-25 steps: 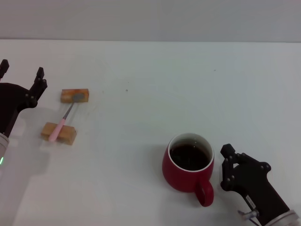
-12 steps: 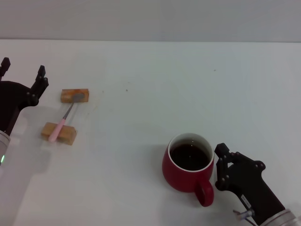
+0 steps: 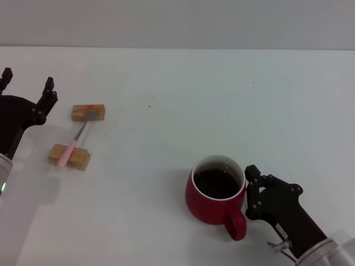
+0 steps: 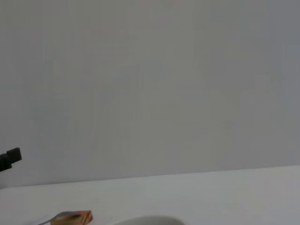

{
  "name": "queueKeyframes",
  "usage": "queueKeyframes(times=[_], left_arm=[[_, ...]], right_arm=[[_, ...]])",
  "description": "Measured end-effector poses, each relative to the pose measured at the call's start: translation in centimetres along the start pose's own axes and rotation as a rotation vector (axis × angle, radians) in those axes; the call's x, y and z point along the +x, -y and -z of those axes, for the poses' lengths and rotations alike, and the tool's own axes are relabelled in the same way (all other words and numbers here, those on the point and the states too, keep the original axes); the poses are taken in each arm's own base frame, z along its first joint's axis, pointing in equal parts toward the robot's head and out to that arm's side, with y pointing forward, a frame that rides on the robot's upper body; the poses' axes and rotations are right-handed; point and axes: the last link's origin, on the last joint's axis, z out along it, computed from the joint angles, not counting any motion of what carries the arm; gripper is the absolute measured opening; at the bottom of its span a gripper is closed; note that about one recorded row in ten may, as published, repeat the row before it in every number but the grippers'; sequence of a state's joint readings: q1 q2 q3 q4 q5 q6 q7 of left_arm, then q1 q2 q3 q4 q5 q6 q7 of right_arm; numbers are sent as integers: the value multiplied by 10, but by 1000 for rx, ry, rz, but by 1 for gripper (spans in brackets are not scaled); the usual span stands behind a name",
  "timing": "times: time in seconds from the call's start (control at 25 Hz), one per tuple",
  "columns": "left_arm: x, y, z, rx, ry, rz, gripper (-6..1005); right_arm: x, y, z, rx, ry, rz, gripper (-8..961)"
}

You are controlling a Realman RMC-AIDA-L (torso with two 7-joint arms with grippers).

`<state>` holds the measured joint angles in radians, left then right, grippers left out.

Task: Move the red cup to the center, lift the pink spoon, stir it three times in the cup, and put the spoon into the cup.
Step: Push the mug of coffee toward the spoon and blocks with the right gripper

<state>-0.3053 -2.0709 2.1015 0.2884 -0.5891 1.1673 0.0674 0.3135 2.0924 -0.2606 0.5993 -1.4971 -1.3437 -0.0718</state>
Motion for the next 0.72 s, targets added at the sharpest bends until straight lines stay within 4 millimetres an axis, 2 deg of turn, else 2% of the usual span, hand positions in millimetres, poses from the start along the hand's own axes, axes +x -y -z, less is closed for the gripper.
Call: queueKeyframes(times=[0.72], left_arm=[[-2, 2, 4, 6, 9, -1, 834]], right_arm=[[-5, -3, -18, -53, -12, 23, 0]])
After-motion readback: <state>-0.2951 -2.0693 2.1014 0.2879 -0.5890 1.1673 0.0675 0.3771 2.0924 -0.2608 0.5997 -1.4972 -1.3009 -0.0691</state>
